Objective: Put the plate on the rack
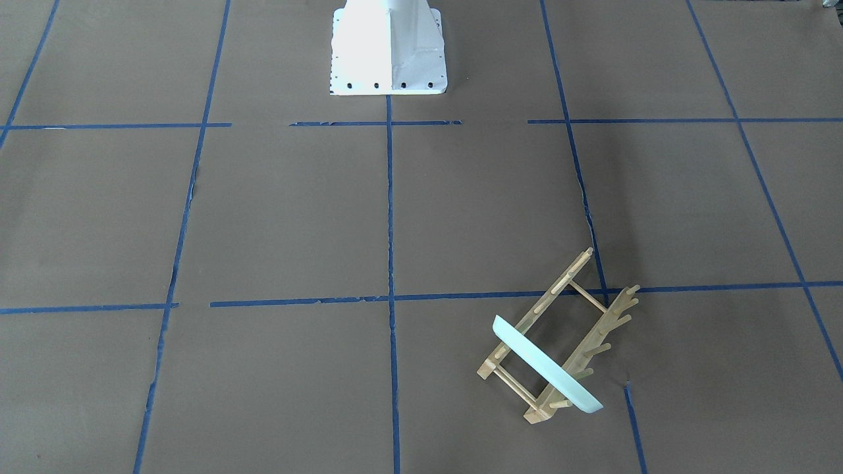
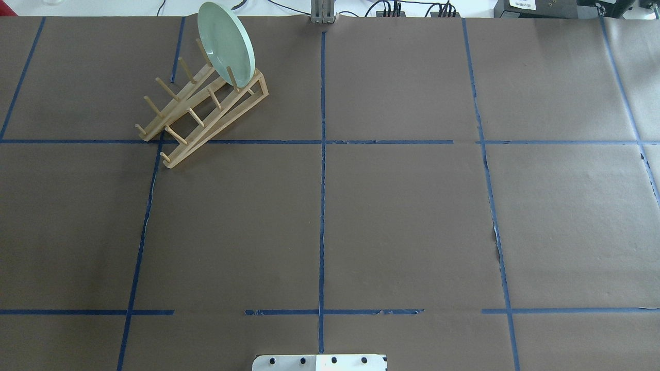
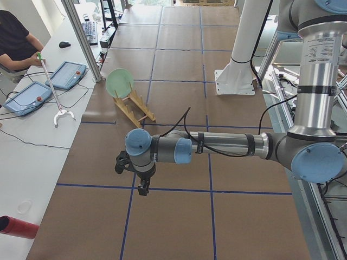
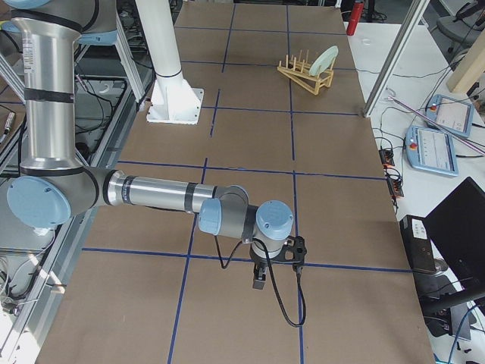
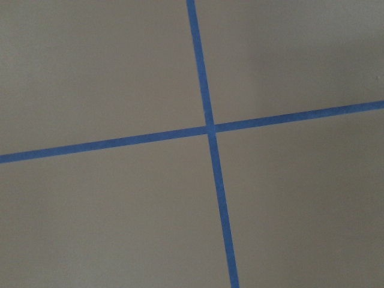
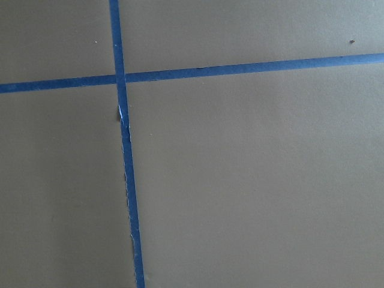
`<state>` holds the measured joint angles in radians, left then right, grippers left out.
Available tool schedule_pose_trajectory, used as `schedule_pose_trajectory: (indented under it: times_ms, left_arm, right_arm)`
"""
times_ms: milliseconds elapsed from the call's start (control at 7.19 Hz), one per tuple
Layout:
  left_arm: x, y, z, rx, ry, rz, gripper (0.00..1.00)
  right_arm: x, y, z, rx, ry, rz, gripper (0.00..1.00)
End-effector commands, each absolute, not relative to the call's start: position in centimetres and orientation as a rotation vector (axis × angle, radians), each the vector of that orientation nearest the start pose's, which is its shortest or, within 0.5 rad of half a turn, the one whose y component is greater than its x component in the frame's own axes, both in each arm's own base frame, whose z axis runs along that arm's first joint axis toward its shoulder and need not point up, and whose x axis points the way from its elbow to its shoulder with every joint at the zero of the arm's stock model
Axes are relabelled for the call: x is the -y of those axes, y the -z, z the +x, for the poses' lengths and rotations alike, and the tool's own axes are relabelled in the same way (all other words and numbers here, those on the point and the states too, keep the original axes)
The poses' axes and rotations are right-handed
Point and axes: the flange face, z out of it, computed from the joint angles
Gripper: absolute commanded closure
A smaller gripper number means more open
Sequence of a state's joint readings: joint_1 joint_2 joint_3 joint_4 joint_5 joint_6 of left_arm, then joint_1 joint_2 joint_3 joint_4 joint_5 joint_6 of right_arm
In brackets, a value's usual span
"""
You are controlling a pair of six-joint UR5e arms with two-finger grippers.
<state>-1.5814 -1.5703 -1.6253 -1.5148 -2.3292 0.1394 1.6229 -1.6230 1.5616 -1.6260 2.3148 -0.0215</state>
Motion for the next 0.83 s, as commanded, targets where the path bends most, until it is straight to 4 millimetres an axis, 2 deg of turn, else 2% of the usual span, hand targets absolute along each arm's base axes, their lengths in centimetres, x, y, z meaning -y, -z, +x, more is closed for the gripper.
schedule_pose_trajectory:
  times_ms: [0,696]
  left_arm:
    - [48.23,-63.73,-7.85,-0.744,-0.136,0.048,0.0]
    - [48.3,-63.61,-7.71,-0.753,-0.137,0.048,0.0]
  right_arm:
    - [45.57,-69.54,8.97,0.747,-0.073,-0.084,0.0]
    - [45.57,-69.54,8.97,0.747,-0.073,-0.084,0.0]
